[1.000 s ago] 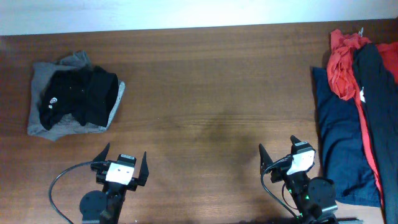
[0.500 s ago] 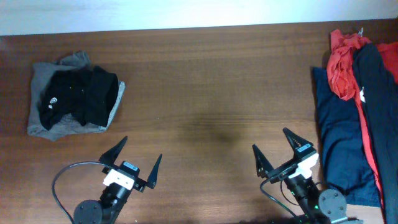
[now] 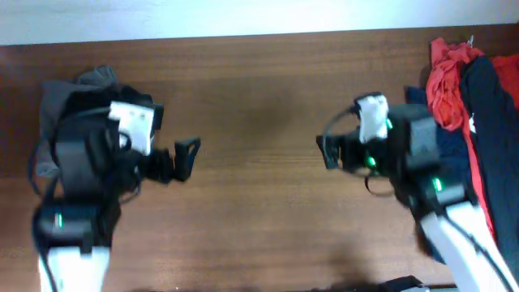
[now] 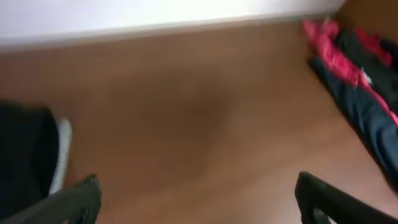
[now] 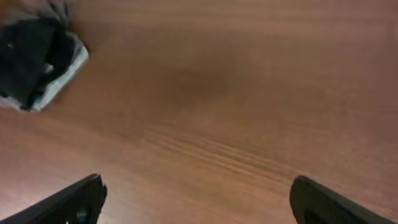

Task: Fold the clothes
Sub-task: 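Reach the right gripper to the dark green shirt on the right pile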

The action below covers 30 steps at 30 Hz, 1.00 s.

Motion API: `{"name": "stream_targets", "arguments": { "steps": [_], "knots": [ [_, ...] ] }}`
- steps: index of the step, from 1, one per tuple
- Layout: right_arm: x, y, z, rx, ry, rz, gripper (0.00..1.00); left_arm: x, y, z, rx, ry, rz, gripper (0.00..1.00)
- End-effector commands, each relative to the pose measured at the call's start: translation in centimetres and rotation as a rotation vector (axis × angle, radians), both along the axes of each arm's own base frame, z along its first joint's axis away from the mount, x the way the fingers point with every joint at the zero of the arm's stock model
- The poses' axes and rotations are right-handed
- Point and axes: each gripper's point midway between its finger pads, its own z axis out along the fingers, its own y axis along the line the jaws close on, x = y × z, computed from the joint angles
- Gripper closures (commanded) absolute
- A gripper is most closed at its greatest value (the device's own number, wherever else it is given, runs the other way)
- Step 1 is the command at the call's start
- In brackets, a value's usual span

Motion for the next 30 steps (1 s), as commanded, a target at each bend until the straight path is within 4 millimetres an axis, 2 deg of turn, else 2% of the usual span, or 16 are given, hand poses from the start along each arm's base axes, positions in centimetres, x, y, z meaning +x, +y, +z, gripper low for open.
{"name": "stream_targets", "arguments": {
  "steps": [1, 2, 4, 5, 7, 9, 11, 12, 13, 14, 16, 19, 21, 24, 25, 30],
  "knots": [
    [1.9, 1.2, -1.1, 0.007, 0.140, 0.030, 0.01, 2.7, -0.3, 0.0, 0.009, 0.114, -0.026, 0.01],
    [2.2, 1.1, -1.7, -0.001, 0.172, 0.025, 0.01, 3.1, -0.7, -0.3, -0.008, 0.137, -0.045, 0.01],
    [3.7, -0.8, -2.7, -0.048, 0.235, -0.057, 0.01, 3.7, -1.4, -1.4, -0.037, 0.181, -0.075, 0.01],
    [5.0, -3.8, -2.7, -0.063, 0.273, -0.195, 0.01, 4.0, -1.4, -2.2, -0.039, 0.209, -0.076, 0.01],
    [6.5, -7.7, -2.3, -0.063, 0.298, -0.346, 0.01, 4.2, -1.4, -2.7, -0.039, 0.225, -0.076, 0.01],
    [8.2, -13.7, -1.6, -0.047, 0.307, -0.521, 0.01, 4.4, -1.4, -3.1, -0.038, 0.237, -0.075, 0.01],
    [9.0, -23.8, -1.6, 0.033, 0.324, -0.805, 0.00, 4.6, -1.1, -3.4, -0.025, 0.241, -0.062, 0.01],
    [8.9, -26.0, -1.8, 0.048, 0.325, -0.861, 0.02, 4.6, -1.1, -3.4, -0.025, 0.241, -0.062, 0.01],
    [8.7, -29.3, -2.2, 0.074, 0.322, -0.945, 0.03, 4.6, -1.1, -3.4, -0.025, 0.241, -0.062, 0.01],
    [8.4, -31.3, -2.6, 0.089, 0.318, -0.990, 0.05, 4.6, -1.1, -3.4, -0.025, 0.241, -0.062, 0.01],
    [7.6, -37.7, -4.2, 0.114, 0.282, -1.110, 0.07, 4.6, -1.1, -3.4, -0.025, 0.241, -0.062, 0.01],
    [7.4, -42.3, -6.1, 0.126, 0.246, -1.185, 0.07, 4.7, -1.1, -3.4, -0.025, 0.238, -0.062, 0.01],
    [8.5, -45.1, -8.1, 0.157, 0.195, -1.187, 0.07, 4.8, -1.1, -3.3, -0.025, 0.232, -0.062, 0.01],
    [10.2, -46.6, -11.0, 0.165, 0.166, -1.136, 0.07, 4.8, -1.1, -3.3, -0.025, 0.232, -0.062, 0.01],
    [10.8, -47.1, -12.7, 0.147, 0.171, -1.122, 0.07, 4.8, -1.1, -3.3, -0.025, 0.232, -0.062, 0.01],
    [11.8, -48.7, -17.5, 0.126, 0.177, -1.139, 0.09, 4.7, -1.1, -3.3, -0.026, 0.233, -0.062, 0.04]
  ]
}}
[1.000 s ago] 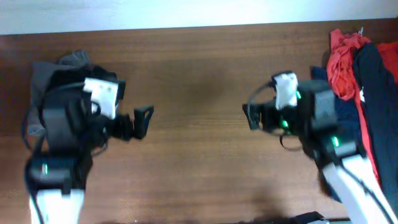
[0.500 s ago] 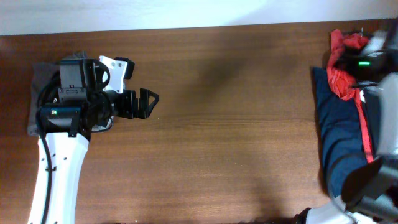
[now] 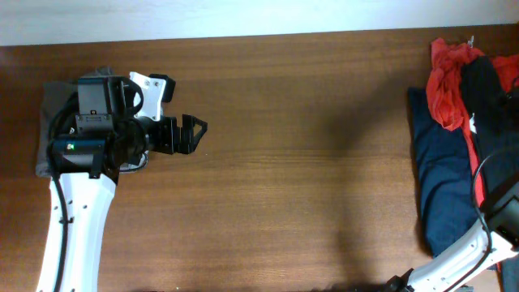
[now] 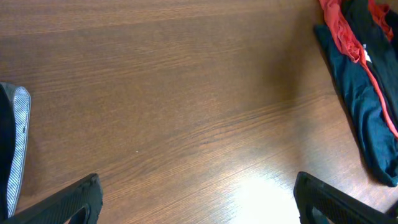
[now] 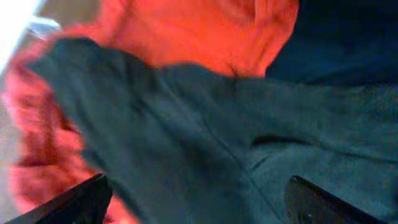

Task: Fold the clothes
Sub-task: 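Reach the right gripper to the dark green shirt on the right pile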

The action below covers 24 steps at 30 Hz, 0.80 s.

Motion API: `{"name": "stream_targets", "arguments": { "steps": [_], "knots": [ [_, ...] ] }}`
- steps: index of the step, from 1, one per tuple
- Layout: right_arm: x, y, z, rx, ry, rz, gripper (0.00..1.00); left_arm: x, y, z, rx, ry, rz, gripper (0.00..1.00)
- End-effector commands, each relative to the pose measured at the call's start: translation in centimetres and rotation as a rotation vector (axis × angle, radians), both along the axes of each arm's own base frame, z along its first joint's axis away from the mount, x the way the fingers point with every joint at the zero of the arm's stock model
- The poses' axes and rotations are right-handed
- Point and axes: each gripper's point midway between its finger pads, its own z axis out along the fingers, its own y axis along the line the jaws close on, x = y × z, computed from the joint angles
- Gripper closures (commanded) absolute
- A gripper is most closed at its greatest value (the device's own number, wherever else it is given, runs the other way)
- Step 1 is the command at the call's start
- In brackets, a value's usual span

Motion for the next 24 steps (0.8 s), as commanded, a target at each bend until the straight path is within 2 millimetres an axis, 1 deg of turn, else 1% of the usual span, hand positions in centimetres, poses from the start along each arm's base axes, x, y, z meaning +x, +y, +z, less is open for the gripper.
{"name": "stream_targets", "arguments": {
  "steps": [1, 3, 4, 5, 7, 8, 9, 10, 12, 13, 14, 16, 17, 18, 19, 20, 22, 23, 24],
  "knots": [
    [0.9, -0.5, -2.2, -0.024, 0.009, 0.028, 0.10, 0.2, -0.2, 0.7, 0.002, -0.025, -0.017, 0.05],
    [0.8, -0.9, -3.4, -0.050, 0.040, 0.040, 0.11, 0.3, -0.2, 0.7, 0.002, -0.028, -0.017, 0.05],
    [0.7, -1.1, -3.6, -0.054, 0.047, 0.033, 0.11, 0.3, -0.2, 0.8, 0.002, -0.030, -0.017, 0.06],
    [0.4, -1.4, -3.9, -0.063, 0.061, 0.021, 0.16, 0.4, -0.2, 0.8, 0.002, -0.033, -0.017, 0.07],
    [0.4, -1.5, -3.9, -0.067, 0.060, 0.018, 0.33, 0.4, -0.2, 0.8, 0.002, -0.033, -0.018, 0.08],
    [0.4, -1.3, -4.0, -0.059, 0.059, 0.024, 0.46, 0.4, -0.2, 0.8, 0.002, -0.033, -0.018, 0.09],
    [0.4, -1.0, -4.0, -0.044, 0.058, 0.032, 0.69, 0.4, -0.2, 0.8, 0.002, -0.033, -0.018, 0.09],
    [0.7, -0.5, -3.7, -0.025, 0.043, 0.051, 0.85, 0.4, -0.2, 0.8, 0.001, -0.032, -0.018, 0.11],
    [1.3, 0.5, -2.3, 0.011, -0.003, 0.093, 0.96, 0.3, -0.4, 0.9, -0.010, -0.032, -0.027, 0.11],
    [1.9, 1.2, -0.2, 0.022, -0.050, 0.124, 0.96, 0.2, -0.5, 1.0, -0.015, -0.032, -0.031, 0.11],
    [2.2, 1.5, 1.4, 0.023, -0.079, 0.143, 0.96, 0.2, -0.6, 1.0, -0.019, -0.032, -0.034, 0.11],
    [2.6, 2.8, 5.8, 0.018, -0.151, 0.187, 0.96, 0.2, -0.6, 1.0, -0.019, -0.033, -0.034, 0.11],
    [2.7, 3.3, 7.1, 0.015, -0.169, 0.201, 0.96, 0.2, -0.6, 1.0, -0.019, -0.033, -0.034, 0.11],
    [2.5, 4.6, 10.2, 0.007, -0.203, 0.225, 0.96, 0.2, -0.6, 1.0, -0.019, -0.033, -0.034, 0.11],
    [2.5, 5.4, 11.7, -0.001, -0.216, 0.238, 0.96, 0.2, -0.6, 1.0, -0.019, -0.033, -0.034, 0.11],
    [2.6, 7.3, 14.2, -0.012, -0.239, 0.271, 0.96, 0.2, -0.6, 1.0, -0.019, -0.033, -0.034, 0.11],
    [2.8, 9.3, 16.1, -0.018, -0.260, 0.307, 0.96, 0.2, -0.6, 1.0, -0.019, -0.033, -0.034, 0.11],
    [3.1, 12.1, 18.4, -0.021, -0.290, 0.364, 0.96, 0.2, -0.6, 1.0, -0.019, -0.033, -0.034, 0.11],
    [3.4, 14.9, 20.6, -0.025, -0.324, 0.422, 0.96, 0.2, -0.6, 1.1, -0.019, -0.035, -0.033, 0.17]
  ]
}}
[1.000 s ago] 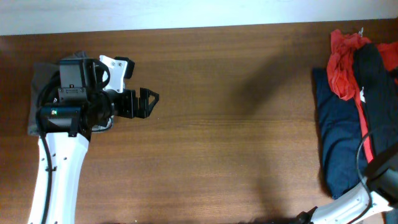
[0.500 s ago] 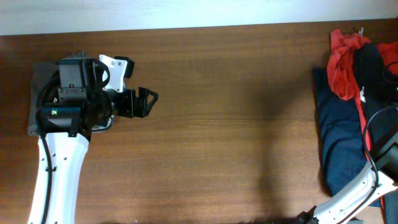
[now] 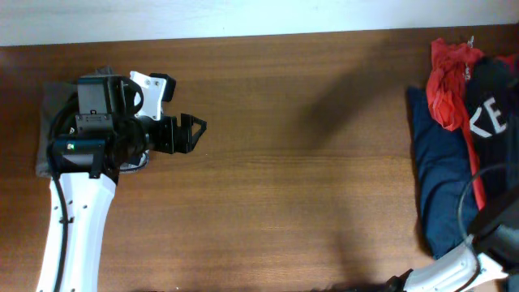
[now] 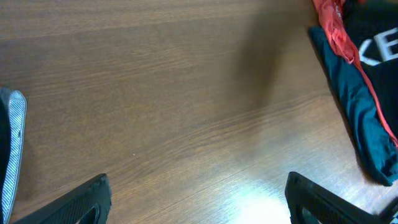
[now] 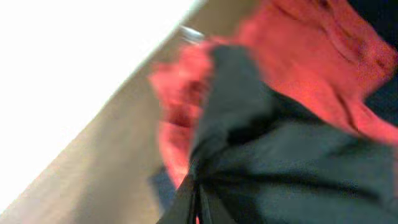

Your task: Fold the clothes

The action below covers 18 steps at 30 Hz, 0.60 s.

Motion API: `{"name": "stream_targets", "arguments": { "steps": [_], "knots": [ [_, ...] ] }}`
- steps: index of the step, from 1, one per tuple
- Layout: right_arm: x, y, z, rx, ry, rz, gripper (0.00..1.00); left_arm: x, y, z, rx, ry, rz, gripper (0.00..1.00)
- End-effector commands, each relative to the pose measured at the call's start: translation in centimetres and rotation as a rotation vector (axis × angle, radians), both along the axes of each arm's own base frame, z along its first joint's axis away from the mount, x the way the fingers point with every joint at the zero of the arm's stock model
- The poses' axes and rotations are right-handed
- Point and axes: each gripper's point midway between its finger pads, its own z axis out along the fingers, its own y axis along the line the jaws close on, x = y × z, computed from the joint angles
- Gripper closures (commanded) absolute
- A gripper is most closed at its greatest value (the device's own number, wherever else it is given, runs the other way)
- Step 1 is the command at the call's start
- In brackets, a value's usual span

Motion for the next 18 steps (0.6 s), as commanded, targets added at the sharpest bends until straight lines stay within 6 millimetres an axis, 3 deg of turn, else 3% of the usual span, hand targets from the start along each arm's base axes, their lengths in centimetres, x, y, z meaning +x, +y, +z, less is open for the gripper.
{"name": "stream_targets", "arguments": {
  "steps": [1, 2, 5, 8, 9, 10, 11, 12, 14, 15, 16, 18],
  "knots": [
    [1.6, 7.7, 7.3, -0.015, -0.139, 0.187, 0.96, 0.1, -0.3, 1.1, -0.007, -0.033, -0.023, 0.17],
    [1.7, 10.9, 9.5, -0.015, -0.177, 0.258, 0.96, 0.1, -0.3, 1.7, -0.007, -0.050, -0.023, 0.17],
    [1.3, 17.9, 12.4, -0.014, -0.204, 0.389, 0.96, 0.2, -0.3, 4.0, -0.007, -0.112, -0.022, 0.17],
    [1.4, 25.7, 12.4, 0.017, -0.179, 0.547, 0.96, -0.2, -0.3, 7.2, -0.007, -0.198, -0.022, 0.16],
    [1.4, 28.7, 11.8, 0.030, -0.157, 0.606, 0.96, -0.6, -0.2, 8.4, -0.007, -0.230, -0.022, 0.15],
    [1.3, 33.0, 10.5, 0.039, -0.110, 0.687, 0.96, -1.1, -0.1, 9.8, -0.003, -0.269, -0.018, 0.14],
    [1.2, 34.8, 10.0, 0.040, -0.093, 0.720, 0.96, -1.4, 0.1, 10.4, 0.006, -0.287, -0.007, 0.14],
    [1.0, 38.9, 8.5, 0.037, -0.047, 0.795, 0.96, -1.9, 0.7, 11.4, 0.035, -0.320, 0.023, 0.13],
    [0.5, 42.9, 6.8, 0.032, -0.003, 0.871, 0.96, -2.5, 1.5, 12.2, 0.066, -0.352, 0.059, 0.13],
    [0.0, 45.5, 5.7, 0.032, 0.025, 0.923, 0.96, -2.9, 1.9, 12.8, 0.085, -0.373, 0.082, 0.13],
    [-1.2, 49.7, 4.0, 0.041, 0.066, 1.013, 0.96, -3.5, 2.6, 13.4, 0.112, -0.397, 0.116, 0.08],
    [-2.7, 53.9, 2.0, 0.046, 0.113, 1.107, 0.96, -4.4, 3.6, 14.1, 0.147, -0.423, 0.162, 0.07]
  ]
}}
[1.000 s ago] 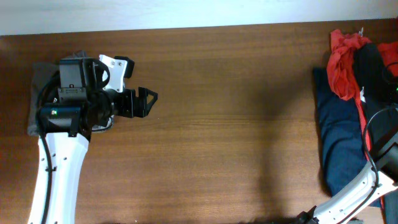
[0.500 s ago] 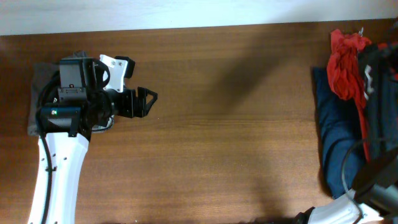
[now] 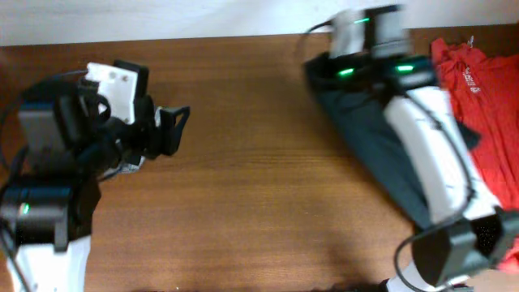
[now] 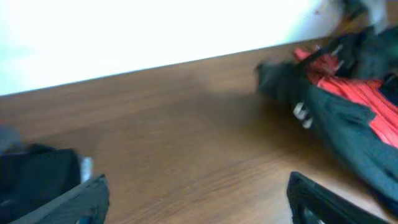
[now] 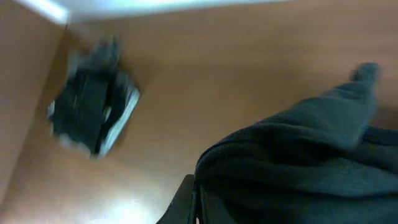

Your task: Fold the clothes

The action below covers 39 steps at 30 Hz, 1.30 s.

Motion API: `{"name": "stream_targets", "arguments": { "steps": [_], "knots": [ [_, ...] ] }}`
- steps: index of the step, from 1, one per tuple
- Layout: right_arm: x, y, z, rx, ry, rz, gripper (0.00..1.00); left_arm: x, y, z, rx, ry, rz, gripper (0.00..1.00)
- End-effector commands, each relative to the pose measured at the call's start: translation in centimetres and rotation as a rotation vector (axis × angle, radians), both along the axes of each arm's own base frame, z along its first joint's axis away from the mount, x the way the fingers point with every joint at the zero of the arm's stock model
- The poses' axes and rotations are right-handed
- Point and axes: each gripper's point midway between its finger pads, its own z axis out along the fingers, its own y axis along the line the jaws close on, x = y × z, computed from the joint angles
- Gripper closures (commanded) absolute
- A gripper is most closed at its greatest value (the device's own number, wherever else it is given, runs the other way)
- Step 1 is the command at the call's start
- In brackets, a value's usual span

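Observation:
A dark grey garment [image 3: 365, 138] hangs stretched from the far middle of the table down toward the right. My right gripper [image 5: 194, 200] is shut on its upper edge, and the cloth [image 5: 298, 168] fills the right of that wrist view. The right wrist [image 3: 369, 36] is up at the table's far edge. A red garment [image 3: 482, 105] lies at the right edge, behind the dark one [image 4: 348, 118]. My left gripper [image 3: 177, 130] is open over the left of the table with bare wood between its fingers [image 4: 81, 199].
The brown wooden table [image 3: 243, 203] runs to a white wall along its far edge. The left arm's dark and white body [image 5: 93, 115] shows far off in the right wrist view. A dark shape [image 4: 37, 174] sits at the left wrist view's left edge.
My right gripper, shut on the dark garment at the pile on the right, is now at the far middle of the table with the garment drawn out. The left wrist view has tilted up to show the wall.
Both grippers were open, facing each other over the table's middle. Then the right one was open over the clothes pile at the right edge, and the left one back at the left. The right gripper shut on the dark garment and now holds it stretched over the table.

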Motion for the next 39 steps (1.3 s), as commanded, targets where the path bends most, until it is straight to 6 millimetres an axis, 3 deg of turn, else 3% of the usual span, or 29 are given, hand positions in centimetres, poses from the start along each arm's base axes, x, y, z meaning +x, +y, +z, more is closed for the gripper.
{"name": "stream_targets", "arguments": {
  "steps": [1, 2, 3, 4, 8, 10, 11, 12, 13, 15, 17, 20, 22, 24, 25, 27, 31, 33, 34, 35, 36, 37, 39],
  "knots": [
    [-3.2, 8.7, -3.8, -0.035, 0.071, 0.190, 0.96, -1.8, 2.7, 2.4, 0.087, -0.089, 0.136, 0.07],
    [-4.4, 11.0, -5.0, -0.047, 0.094, 0.242, 0.95, -2.3, 3.2, 2.7, 0.100, -0.100, 0.162, 0.07],
    [-5.9, 13.1, -6.2, -0.066, 0.111, 0.292, 0.87, -2.8, 3.5, 2.9, 0.109, -0.108, 0.179, 0.07],
    [-6.1, 13.5, -6.4, -0.084, 0.105, 0.295, 0.82, -3.0, 3.6, 3.0, 0.112, -0.109, 0.185, 0.07],
    [-4.2, 10.9, -5.4, -0.152, 0.042, 0.193, 0.63, -2.8, 3.7, 2.1, 0.120, -0.073, 0.188, 0.07],
    [-2.3, 7.2, -4.2, -0.157, 0.028, 0.098, 0.52, -2.1, 3.3, 1.3, 0.110, -0.041, 0.165, 0.07],
    [-0.8, 3.3, -3.8, -0.151, 0.060, -0.026, 0.47, -1.1, 1.8, 0.0, 0.068, 0.012, 0.087, 0.09],
    [-0.2, 1.5, -3.8, -0.146, 0.078, -0.072, 0.46, -0.7, 1.2, -0.5, 0.054, 0.031, 0.061, 0.11],
    [0.6, -1.8, -4.2, -0.136, 0.123, -0.166, 0.44, 0.2, 0.1, -1.8, 0.028, 0.079, 0.008, 0.16],
    [1.0, -6.1, -4.8, -0.123, 0.190, -0.267, 0.44, 1.6, -1.5, -4.1, 0.010, 0.159, -0.052, 0.19],
    [0.6, -11.7, -5.7, -0.129, 0.273, -0.383, 0.44, 3.9, -4.4, -8.6, 0.023, 0.287, -0.127, 0.20],
    [-0.5, -16.6, -6.5, -0.135, 0.352, -0.479, 0.44, 6.6, -8.6, -15.1, 0.072, 0.405, -0.238, 0.24],
    [-1.6, -18.6, -7.0, -0.136, 0.404, -0.522, 0.43, 8.8, -10.0, -20.3, 0.142, 0.467, -0.236, 0.27],
    [-2.3, -19.5, -7.2, -0.159, 0.420, -0.503, 0.43, 10.4, -10.6, -25.3, 0.197, 0.526, -0.224, 0.32],
    [-2.5, -19.5, -7.3, -0.165, 0.424, -0.496, 0.43, 10.6, -10.9, -26.7, 0.204, 0.545, -0.227, 0.32],
    [-2.7, -19.5, -7.4, -0.178, 0.426, -0.479, 0.42, 11.0, -11.9, -31.7, 0.204, 0.622, -0.249, 0.35],
    [-2.8, -19.6, -7.4, -0.182, 0.427, -0.480, 0.41, 10.3, -13.0, -36.7, 0.195, 0.710, -0.284, 0.45],
    [-2.8, -19.6, -7.4, -0.183, 0.427, -0.480, 0.41, 10.2, -13.1, -38.1, 0.190, 0.739, -0.270, 0.58],
    [-2.8, -19.6, -7.4, -0.183, 0.427, -0.480, 0.41, 10.1, -13.0, -38.5, 0.190, 0.751, -0.267, 0.80],
    [-2.8, -19.6, -7.4, -0.184, 0.428, -0.481, 0.40, 10.0, -12.9, -38.6, 0.193, 0.758, -0.263, 0.94],
    [-2.8, -19.7, -7.5, -0.189, 0.428, -0.484, 0.40, 9.9, -12.8, -38.5, 0.193, 0.765, -0.259, 0.99],
    [-2.8, -19.7, -7.5, -0.189, 0.427, -0.484, 0.40, 10.0, -12.4, -38.2, 0.198, 0.773, -0.222, 0.99],
    [-2.7, -19.7, -7.5, -0.190, 0.428, -0.484, 0.40, 10.3, -8.9, -37.5, 0.283, 0.820, -0.031, 0.99]
  ]
}}
